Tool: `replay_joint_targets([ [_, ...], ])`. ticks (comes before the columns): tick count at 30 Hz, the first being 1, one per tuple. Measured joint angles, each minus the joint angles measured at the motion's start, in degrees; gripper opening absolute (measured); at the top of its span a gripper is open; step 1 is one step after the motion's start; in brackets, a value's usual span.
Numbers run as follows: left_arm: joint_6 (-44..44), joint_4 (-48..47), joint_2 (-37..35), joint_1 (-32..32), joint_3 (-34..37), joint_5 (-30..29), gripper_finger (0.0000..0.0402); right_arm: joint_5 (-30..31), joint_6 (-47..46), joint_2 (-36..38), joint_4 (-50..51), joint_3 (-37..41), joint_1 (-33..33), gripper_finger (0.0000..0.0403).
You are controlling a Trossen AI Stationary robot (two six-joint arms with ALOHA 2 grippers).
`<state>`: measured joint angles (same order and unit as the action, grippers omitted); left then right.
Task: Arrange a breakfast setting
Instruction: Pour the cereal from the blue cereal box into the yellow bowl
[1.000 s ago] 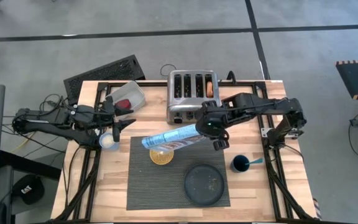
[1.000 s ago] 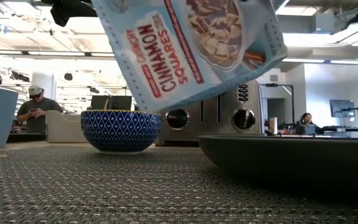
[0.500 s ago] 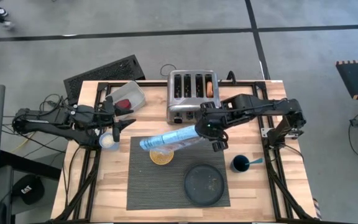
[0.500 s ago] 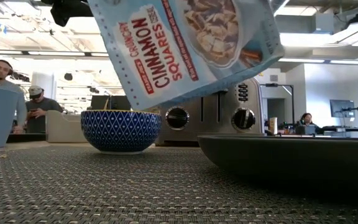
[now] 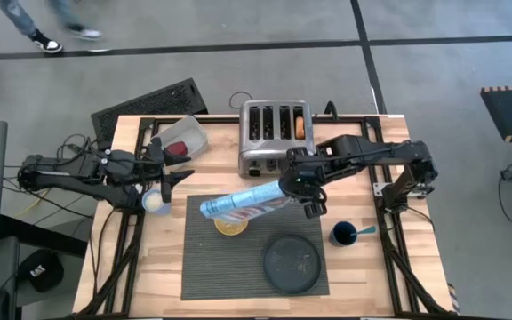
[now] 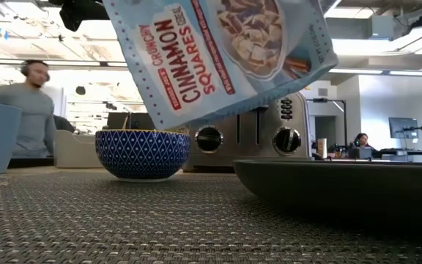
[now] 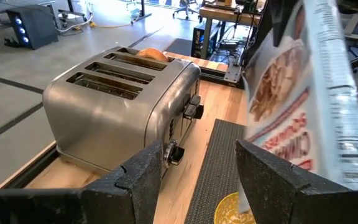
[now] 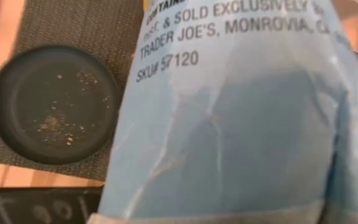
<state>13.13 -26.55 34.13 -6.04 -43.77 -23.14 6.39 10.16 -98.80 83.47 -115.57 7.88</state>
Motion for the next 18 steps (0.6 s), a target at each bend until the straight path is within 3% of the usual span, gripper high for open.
replay_joint_targets([
  [4, 0.0, 0.0, 0.0, 0.01, 0.0, 0.01, 0.0187, 3.1, -0.04, 0.0, 0.04, 0.02, 0.04, 0.0166],
  [7, 0.0, 0.0, 0.0, 0.02, 0.0, 0.0, 0.0187, -1.05, -0.31, 0.0, 0.13, 0.02, -0.18, 0.0166],
  [10, 0.0, -0.02, 0.0, 0.02, 0.0, 0.02, 0.0187, 1.39, -0.05, 0.0, -0.2, 0.02, 0.13, 0.0162],
  [18, -0.02, -0.04, 0.0, 0.01, 0.0, 0.02, 0.0187, 0.79, -0.68, 0.0, 0.04, 0.02, -0.11, 0.0157],
])
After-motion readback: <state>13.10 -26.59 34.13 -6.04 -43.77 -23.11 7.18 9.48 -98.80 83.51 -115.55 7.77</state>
